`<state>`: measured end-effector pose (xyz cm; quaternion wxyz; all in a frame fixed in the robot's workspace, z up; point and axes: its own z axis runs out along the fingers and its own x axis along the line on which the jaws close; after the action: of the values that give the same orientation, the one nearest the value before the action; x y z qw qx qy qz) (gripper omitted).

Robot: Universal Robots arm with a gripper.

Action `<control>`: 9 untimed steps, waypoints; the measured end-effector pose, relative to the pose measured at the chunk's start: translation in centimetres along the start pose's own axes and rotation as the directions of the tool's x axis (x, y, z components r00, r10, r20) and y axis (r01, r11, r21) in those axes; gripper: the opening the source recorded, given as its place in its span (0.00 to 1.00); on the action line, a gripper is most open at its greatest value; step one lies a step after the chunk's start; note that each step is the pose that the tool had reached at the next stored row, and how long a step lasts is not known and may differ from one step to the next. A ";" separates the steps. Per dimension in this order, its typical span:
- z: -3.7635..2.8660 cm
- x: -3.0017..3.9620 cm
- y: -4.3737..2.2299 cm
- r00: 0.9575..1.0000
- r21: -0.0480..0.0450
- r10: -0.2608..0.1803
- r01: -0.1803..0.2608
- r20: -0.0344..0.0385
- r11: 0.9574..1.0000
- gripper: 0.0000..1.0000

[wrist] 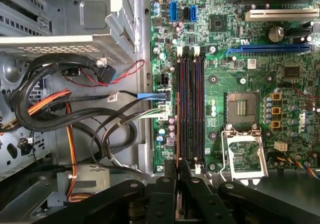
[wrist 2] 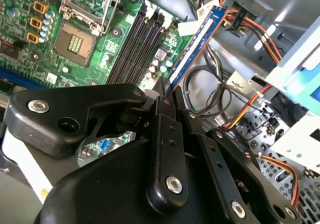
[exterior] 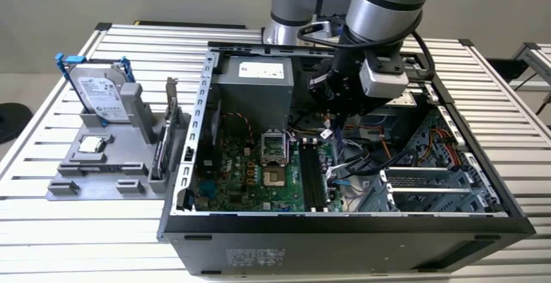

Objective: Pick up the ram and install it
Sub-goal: 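Insert the ram into the slot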

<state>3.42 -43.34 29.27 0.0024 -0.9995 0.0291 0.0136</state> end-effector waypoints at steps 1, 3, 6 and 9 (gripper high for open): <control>0.02 0.00 0.06 1.000 0.000 0.000 0.000 0.000 1.000 0.00; 0.03 0.01 0.13 1.000 0.000 0.000 0.000 0.000 1.000 0.00; 0.02 0.01 0.13 1.000 0.000 0.000 0.000 0.000 1.000 0.00; 0.02 0.01 0.14 1.000 0.000 0.000 0.000 0.000 1.000 0.00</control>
<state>3.42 -43.48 29.24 0.0022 -0.9995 0.0290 0.0136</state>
